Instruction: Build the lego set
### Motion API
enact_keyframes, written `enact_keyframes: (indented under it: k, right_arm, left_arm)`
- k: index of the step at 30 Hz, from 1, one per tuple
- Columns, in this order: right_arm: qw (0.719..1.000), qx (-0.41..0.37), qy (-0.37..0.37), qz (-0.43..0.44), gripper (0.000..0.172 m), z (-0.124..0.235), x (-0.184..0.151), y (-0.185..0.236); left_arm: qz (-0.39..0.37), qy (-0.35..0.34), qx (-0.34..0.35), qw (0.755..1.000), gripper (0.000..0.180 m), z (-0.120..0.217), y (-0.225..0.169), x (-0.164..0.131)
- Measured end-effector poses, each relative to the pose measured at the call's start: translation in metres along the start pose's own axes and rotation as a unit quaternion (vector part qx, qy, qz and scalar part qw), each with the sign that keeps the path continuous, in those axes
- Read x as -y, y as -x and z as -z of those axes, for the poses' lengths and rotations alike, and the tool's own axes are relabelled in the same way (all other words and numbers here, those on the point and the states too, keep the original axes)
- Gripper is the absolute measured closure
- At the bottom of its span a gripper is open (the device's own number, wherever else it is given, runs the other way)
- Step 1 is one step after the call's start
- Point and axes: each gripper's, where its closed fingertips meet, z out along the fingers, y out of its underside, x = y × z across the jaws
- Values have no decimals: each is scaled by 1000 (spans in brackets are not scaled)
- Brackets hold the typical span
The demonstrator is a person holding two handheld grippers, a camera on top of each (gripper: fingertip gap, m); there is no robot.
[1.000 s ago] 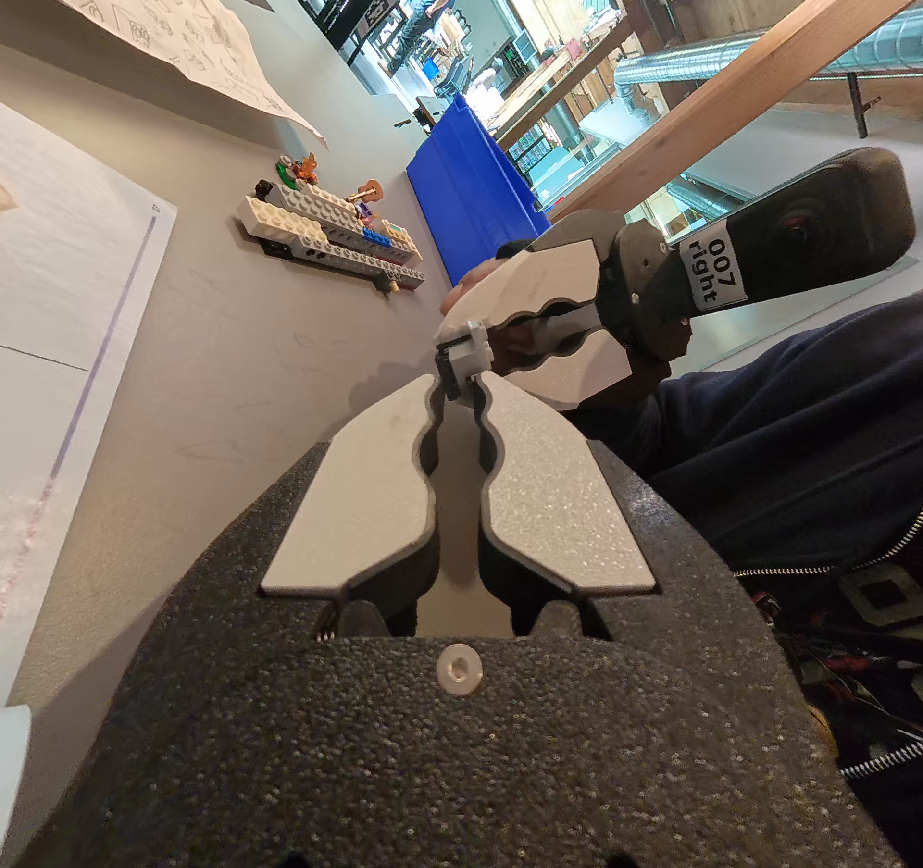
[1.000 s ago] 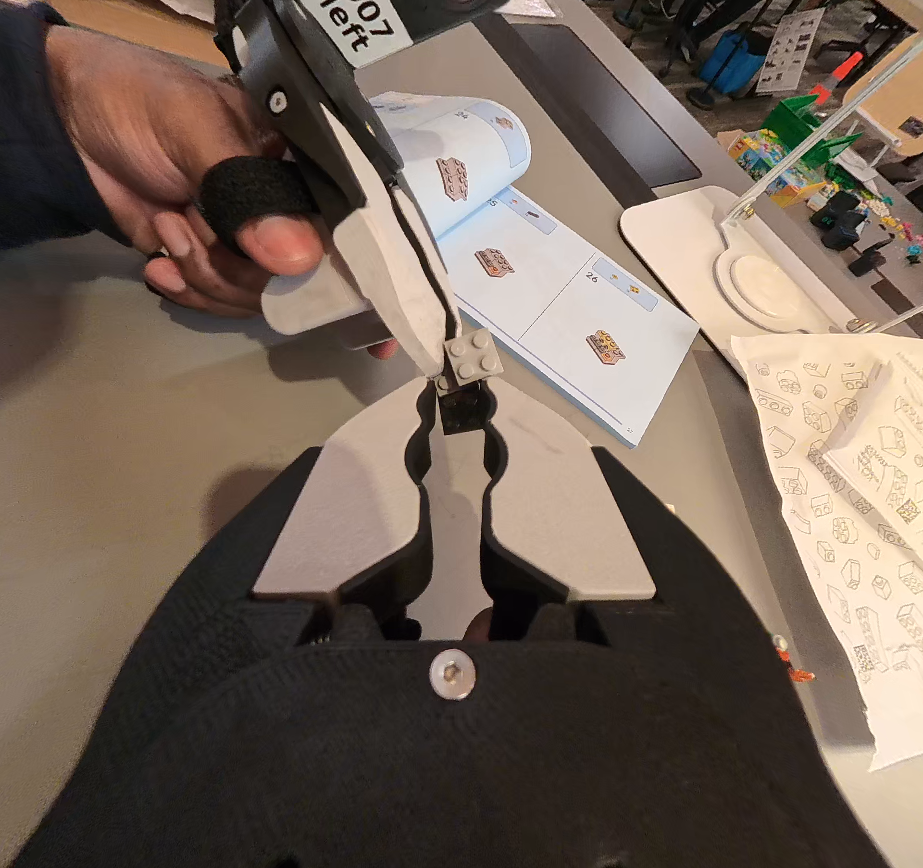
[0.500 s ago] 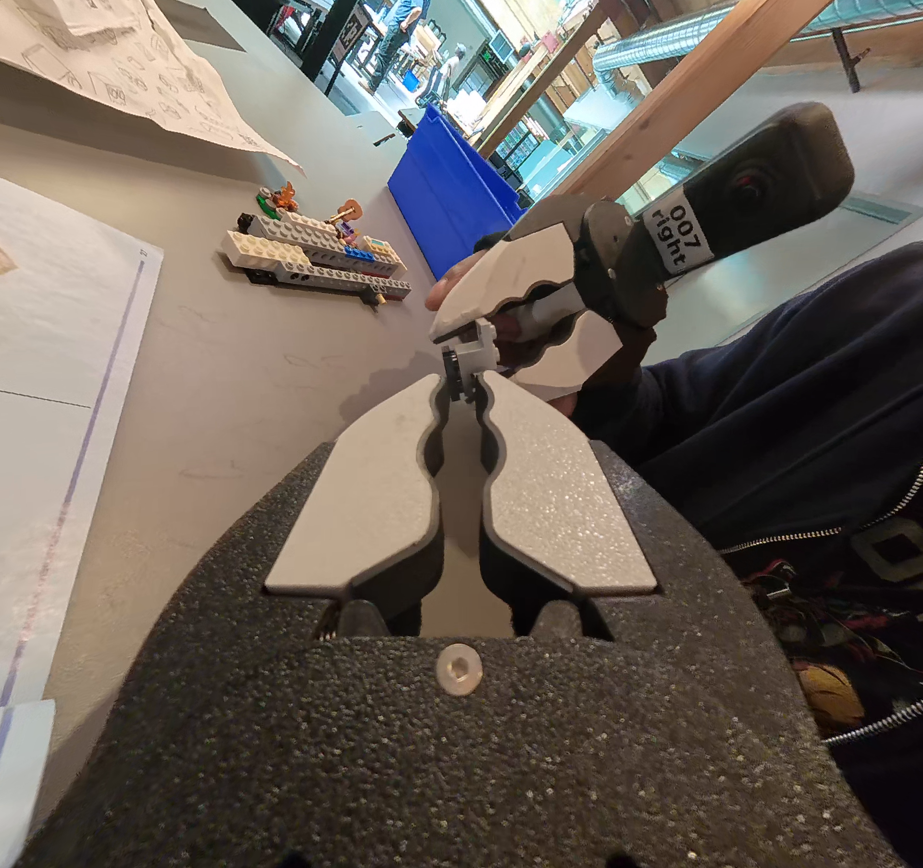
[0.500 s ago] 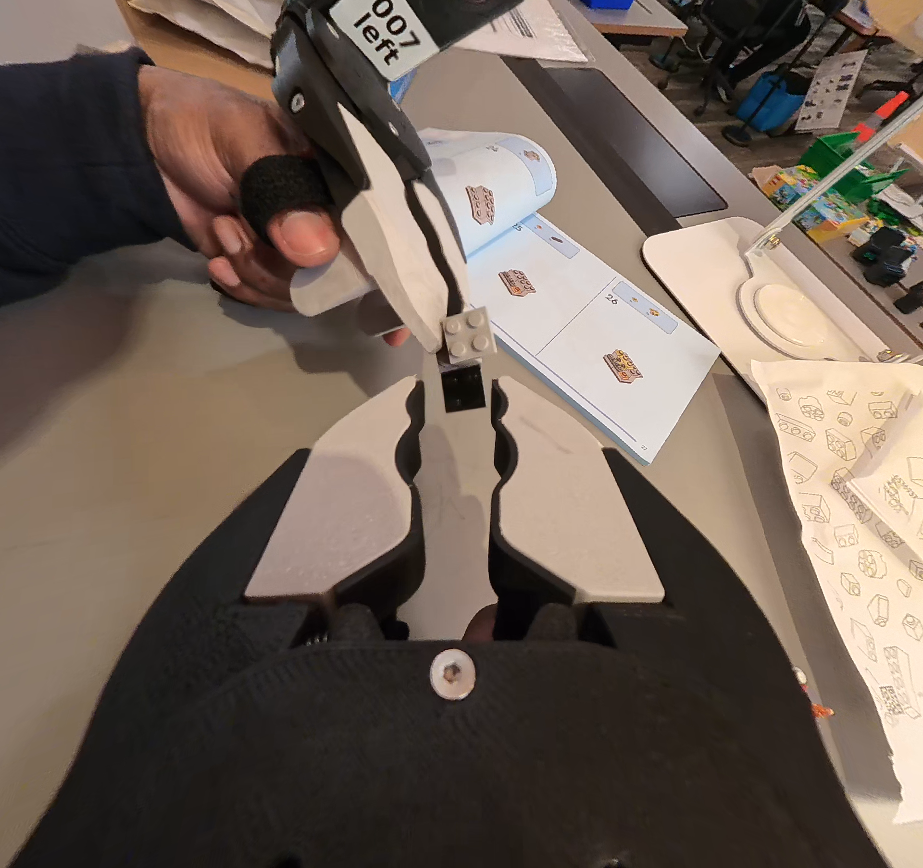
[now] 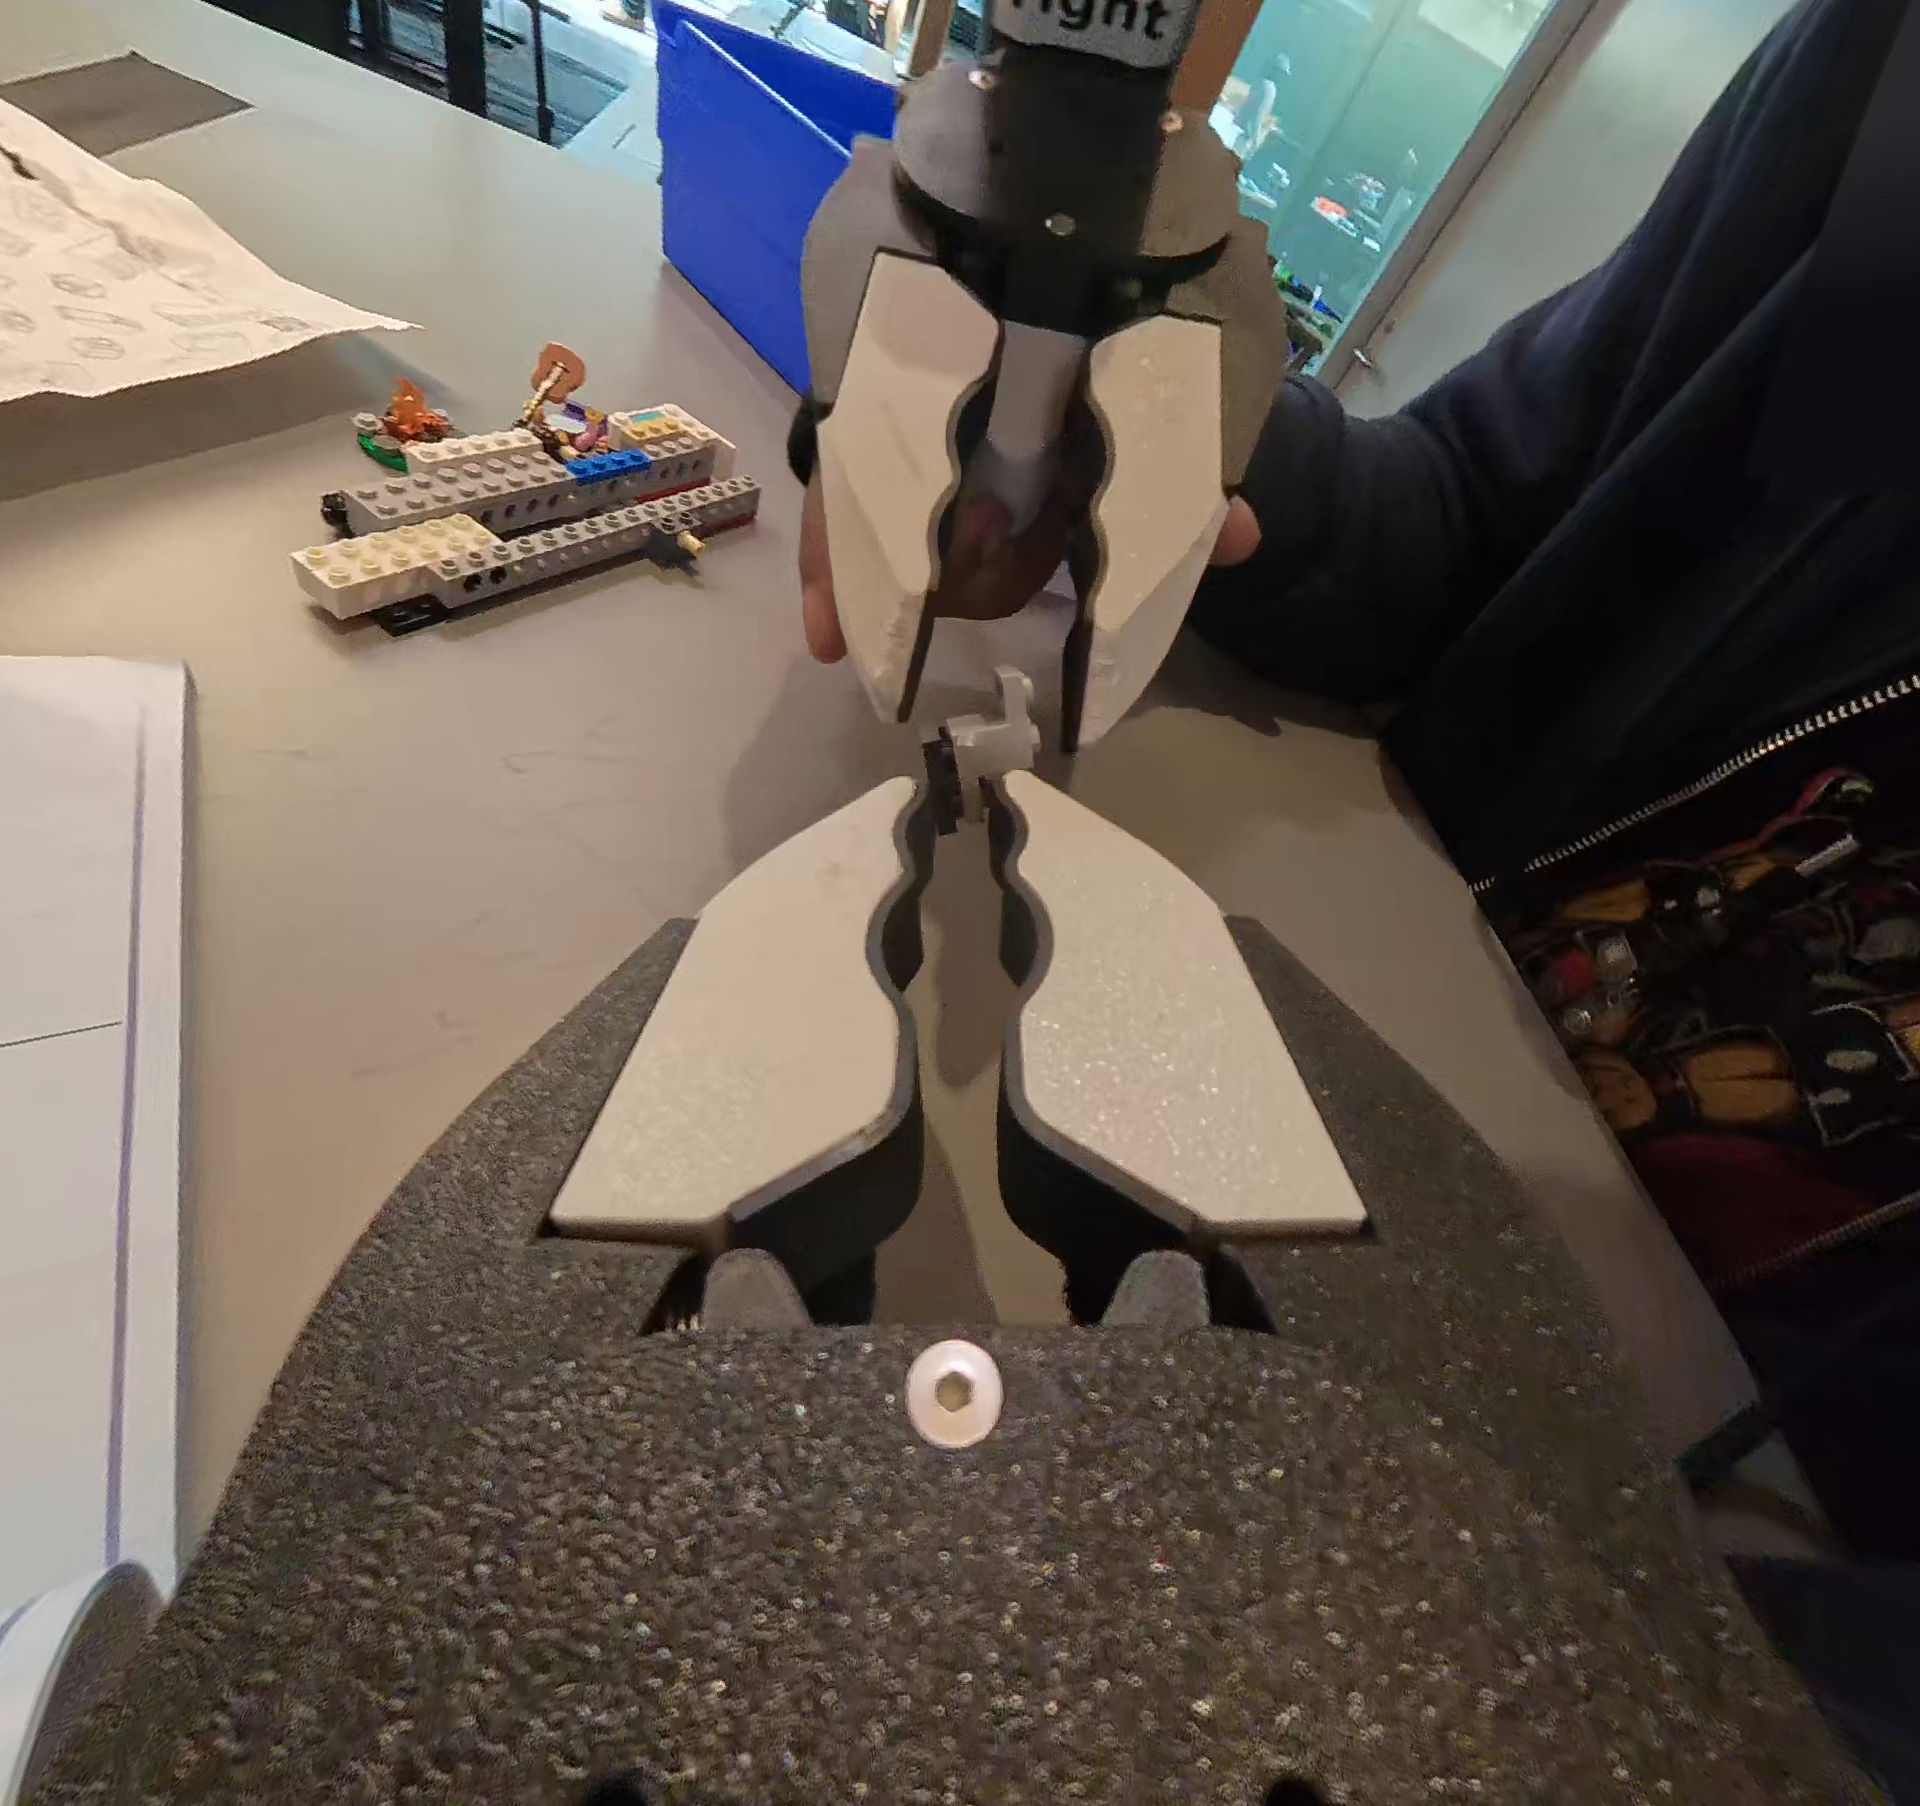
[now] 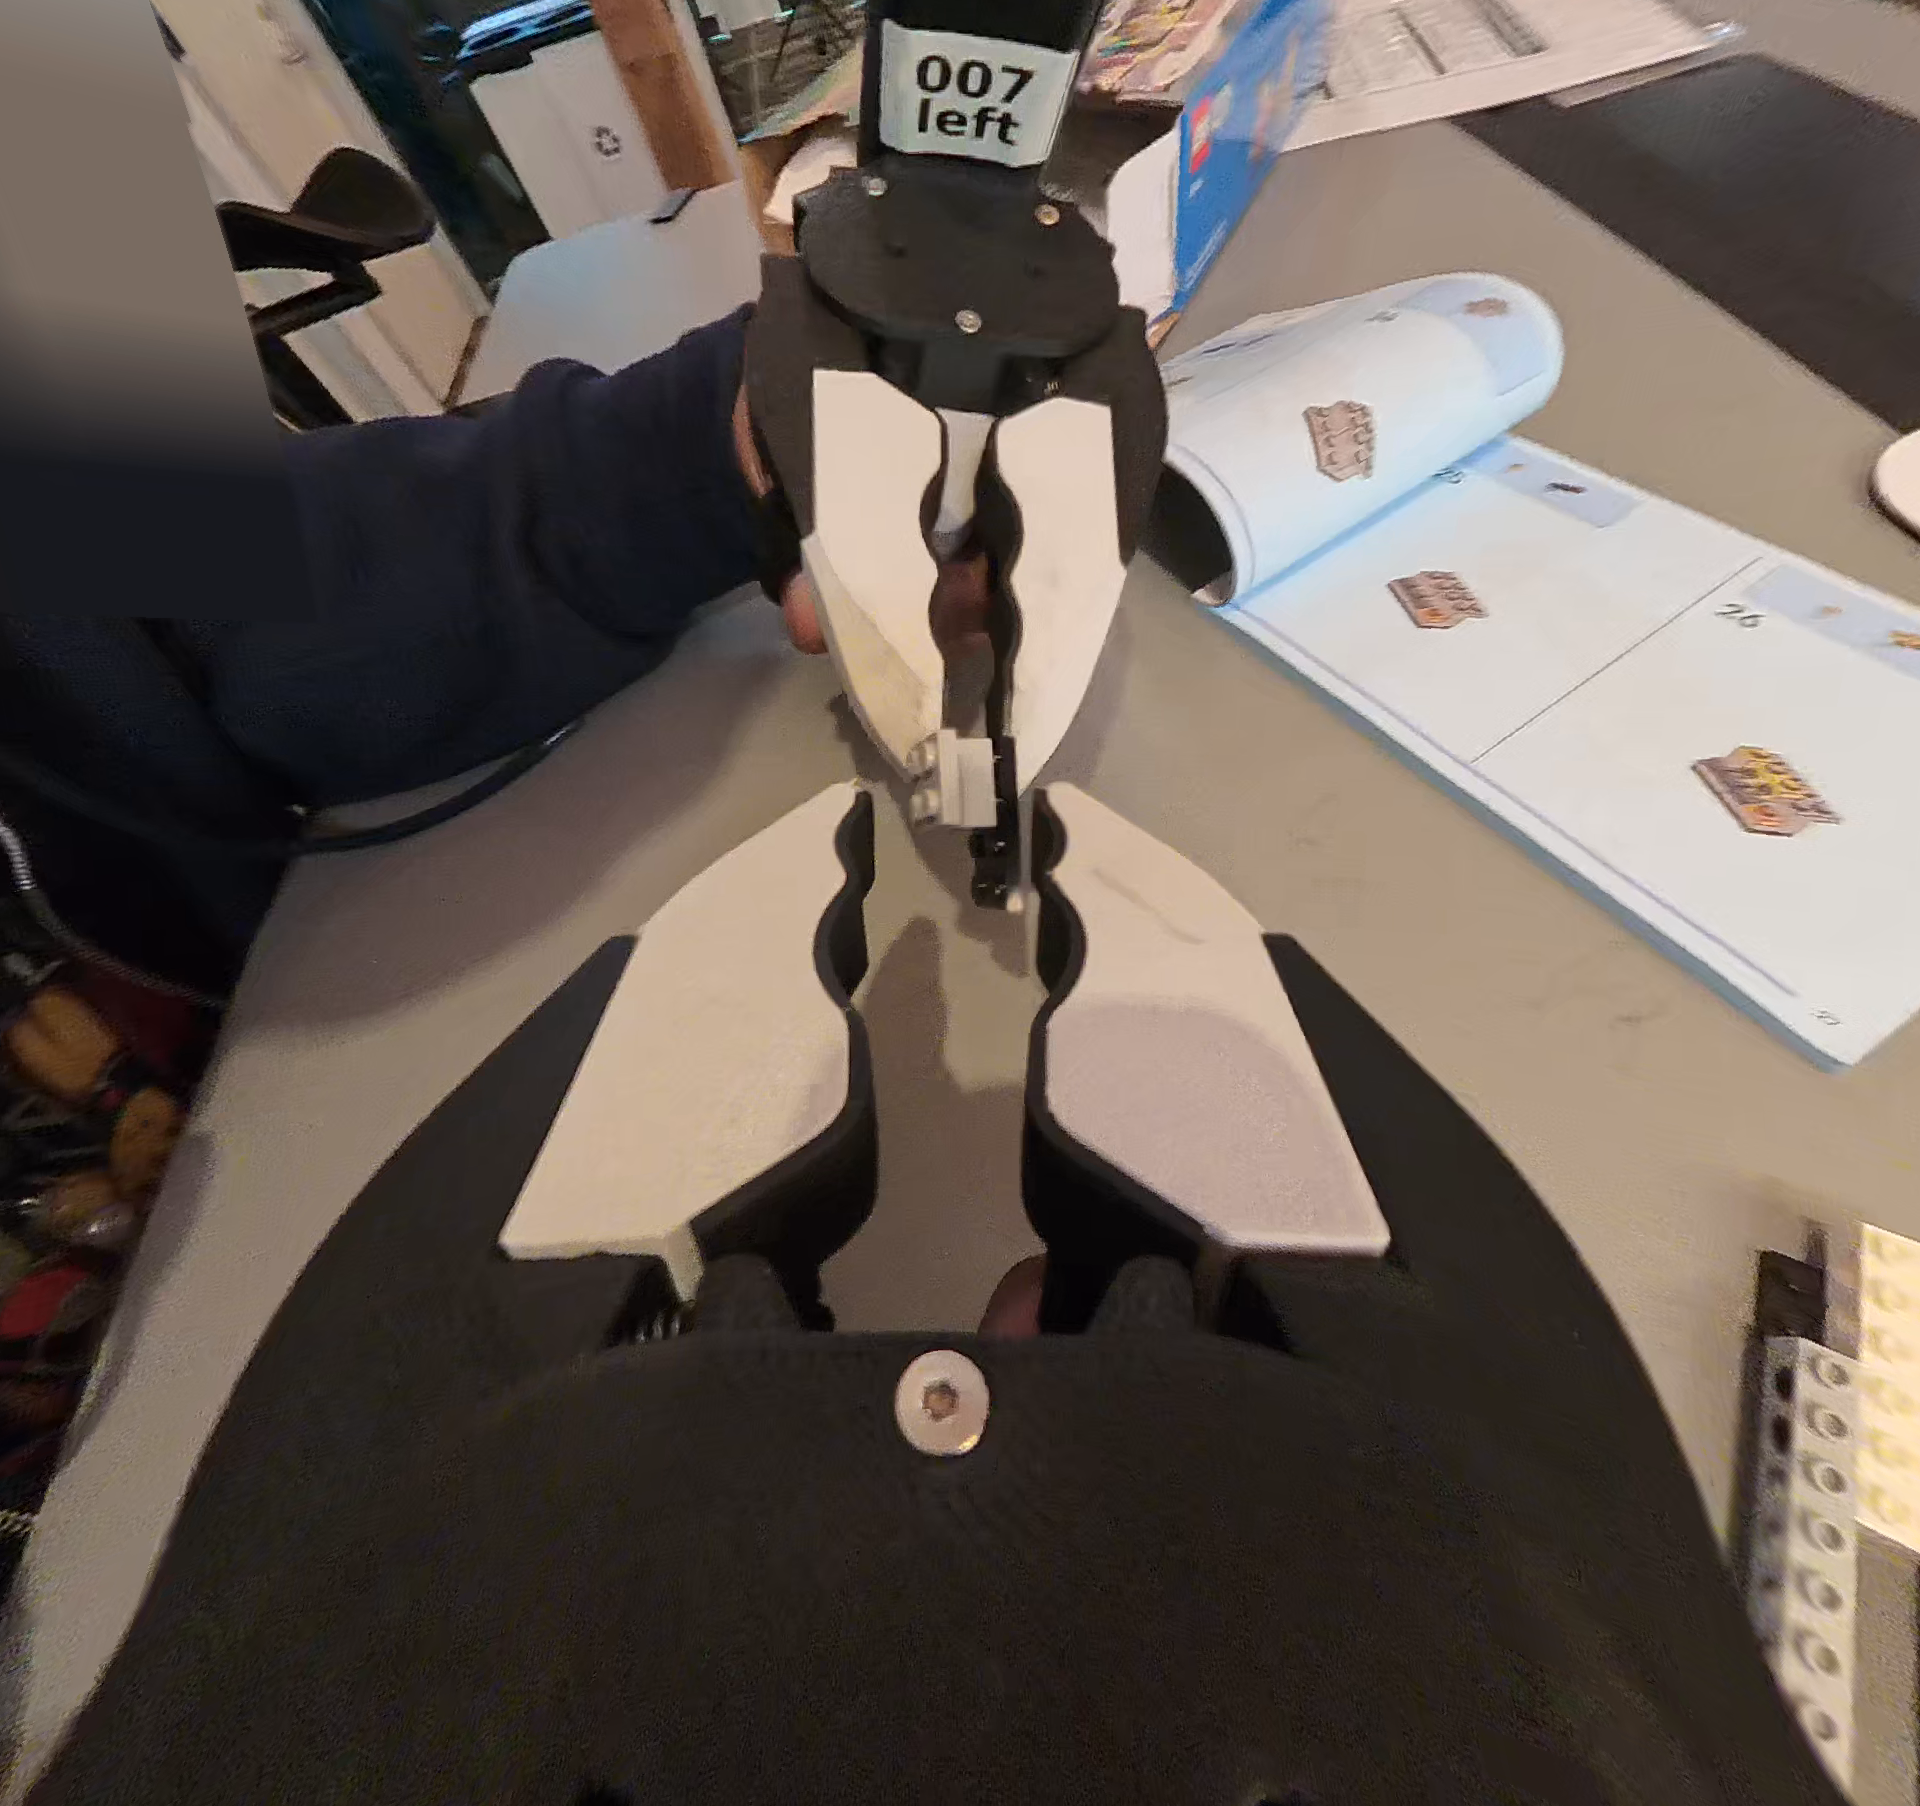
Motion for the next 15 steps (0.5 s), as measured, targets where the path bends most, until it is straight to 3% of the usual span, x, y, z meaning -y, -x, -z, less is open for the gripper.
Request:
enact_keyframes:
  k: [15]
  right_arm:
    - [999,31,35,1,151,-5,-14,8]
  left_arm:
    - [-52,40,7,998,171,-8,-10,-7]
